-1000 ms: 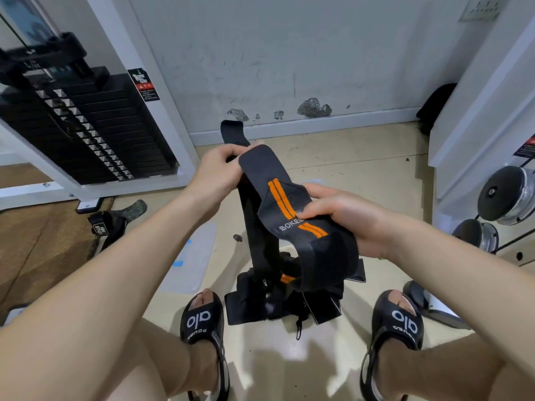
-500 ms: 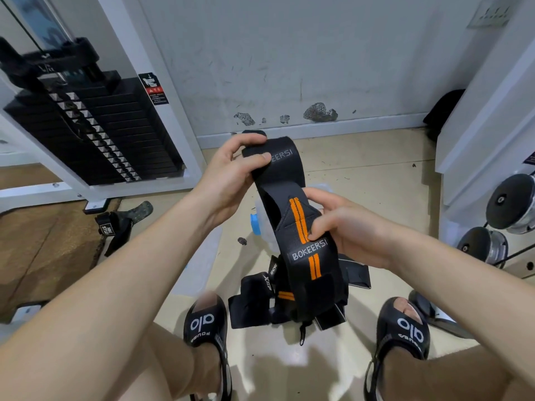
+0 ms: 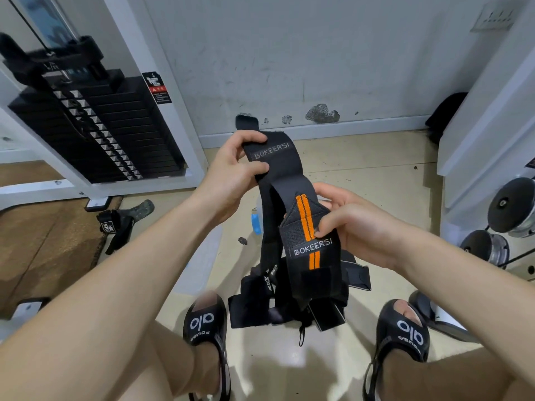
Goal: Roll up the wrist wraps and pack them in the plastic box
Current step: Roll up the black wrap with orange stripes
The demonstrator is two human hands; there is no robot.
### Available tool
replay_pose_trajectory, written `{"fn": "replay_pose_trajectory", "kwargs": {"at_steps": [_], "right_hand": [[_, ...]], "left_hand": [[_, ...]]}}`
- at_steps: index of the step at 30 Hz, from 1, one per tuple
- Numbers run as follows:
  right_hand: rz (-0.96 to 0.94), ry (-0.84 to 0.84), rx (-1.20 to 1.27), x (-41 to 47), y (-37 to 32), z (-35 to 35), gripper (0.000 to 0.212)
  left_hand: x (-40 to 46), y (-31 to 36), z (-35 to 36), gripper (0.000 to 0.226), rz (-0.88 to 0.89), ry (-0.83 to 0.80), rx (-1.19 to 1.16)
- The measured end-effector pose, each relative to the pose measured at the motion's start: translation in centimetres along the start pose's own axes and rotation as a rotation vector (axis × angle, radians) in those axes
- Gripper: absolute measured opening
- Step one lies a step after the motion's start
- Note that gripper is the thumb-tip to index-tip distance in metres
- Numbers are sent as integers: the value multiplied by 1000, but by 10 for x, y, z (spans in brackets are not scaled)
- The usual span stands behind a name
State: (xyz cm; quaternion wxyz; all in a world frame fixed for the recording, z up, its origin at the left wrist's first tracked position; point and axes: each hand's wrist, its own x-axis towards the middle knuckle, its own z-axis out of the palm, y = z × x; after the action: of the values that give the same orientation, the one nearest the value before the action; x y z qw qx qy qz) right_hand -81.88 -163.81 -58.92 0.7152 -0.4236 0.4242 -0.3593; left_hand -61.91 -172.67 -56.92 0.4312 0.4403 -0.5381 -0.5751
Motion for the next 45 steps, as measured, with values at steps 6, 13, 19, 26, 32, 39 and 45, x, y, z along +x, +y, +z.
{"fn": "replay_pose_trajectory", "kwargs": {"at_steps": [6, 13, 19, 26, 32, 39, 45], "right_hand": [[-27, 52, 78, -1, -7, 2, 60], [-37, 61, 149, -1, -12, 5, 50], [-61, 57, 165, 1, -16, 8, 52], [-71, 47, 126, 3, -21, 12, 49], [-107, 29, 55, 4, -23, 18, 34], [-217, 184, 19, 13, -21, 17, 32], [-249, 197, 26, 17, -20, 17, 28]], "left_hand": [[4, 3, 1, 26, -61, 51, -69], [4, -1, -4, 50, -5, 4, -5], [7, -5, 0, 29, 56, 55, 35], [6, 1, 7, 26, -111, 39, -64], [2, 4, 10, 37, -66, 24, -27], [-2, 8, 13, 19, 8, -54, 4], [-4, 13, 17, 19, -28, -29, -22]]}}
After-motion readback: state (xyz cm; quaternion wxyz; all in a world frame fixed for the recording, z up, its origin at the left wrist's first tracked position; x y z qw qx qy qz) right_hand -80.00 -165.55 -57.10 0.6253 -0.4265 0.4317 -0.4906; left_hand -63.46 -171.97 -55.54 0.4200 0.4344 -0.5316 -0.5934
